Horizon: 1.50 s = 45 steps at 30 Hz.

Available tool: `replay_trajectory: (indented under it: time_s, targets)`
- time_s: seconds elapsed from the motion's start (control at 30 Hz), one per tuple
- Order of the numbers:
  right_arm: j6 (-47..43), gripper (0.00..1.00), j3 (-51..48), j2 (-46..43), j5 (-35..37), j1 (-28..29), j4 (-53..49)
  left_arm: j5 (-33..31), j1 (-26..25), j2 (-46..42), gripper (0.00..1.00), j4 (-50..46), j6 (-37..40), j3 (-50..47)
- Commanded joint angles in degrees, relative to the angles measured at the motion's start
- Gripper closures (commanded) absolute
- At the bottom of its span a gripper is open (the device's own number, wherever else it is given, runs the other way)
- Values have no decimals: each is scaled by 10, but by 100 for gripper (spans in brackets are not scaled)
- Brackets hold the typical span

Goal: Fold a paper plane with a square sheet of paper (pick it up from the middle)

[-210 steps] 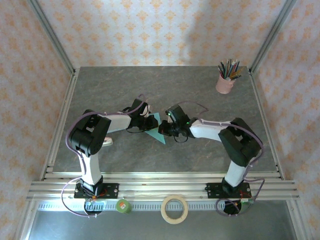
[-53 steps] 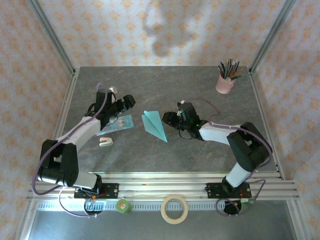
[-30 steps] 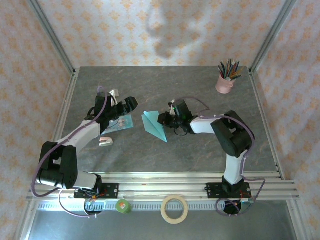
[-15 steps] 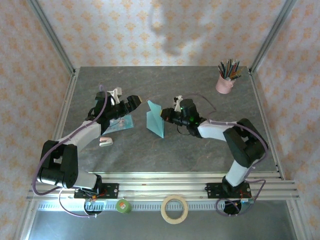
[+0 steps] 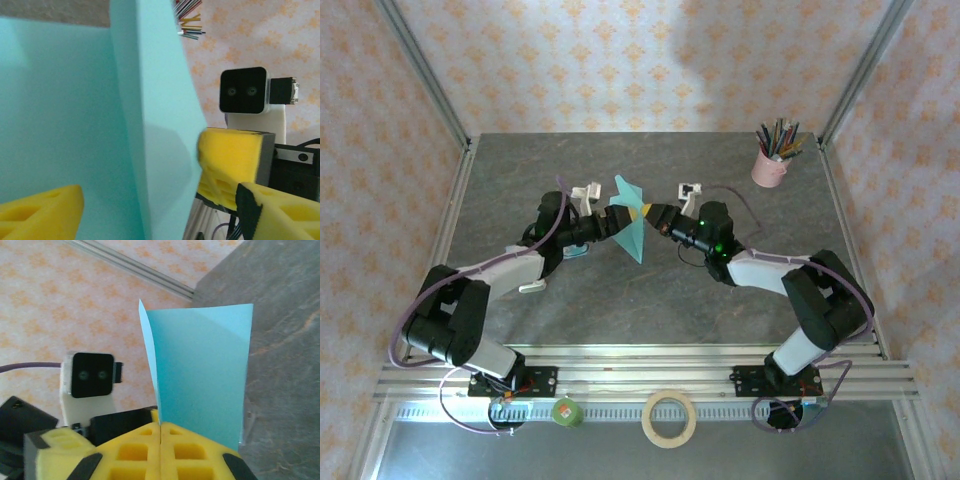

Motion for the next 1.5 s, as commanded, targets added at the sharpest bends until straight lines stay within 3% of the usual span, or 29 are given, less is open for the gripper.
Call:
replay_trajectory:
  time_s: [0.0, 0.27, 1.13, 1.3, 1.47]
  targets:
    - [42, 95, -5, 3, -31, -6, 81, 19, -4, 17, 26, 65, -16, -2]
    - [70, 95, -10, 16, -44, -13, 114, 57, -8, 15, 46, 139, -28, -17]
    - [58, 94, -16, 18, -46, -22, 81, 69, -8, 7, 79, 117, 13, -12]
    - [49, 90, -14, 13, -46, -24, 69, 68, -8, 9, 83, 109, 19, -9]
    - [35, 76, -16, -8, -36, -31, 43, 61, -8, 8, 86, 77, 40, -1]
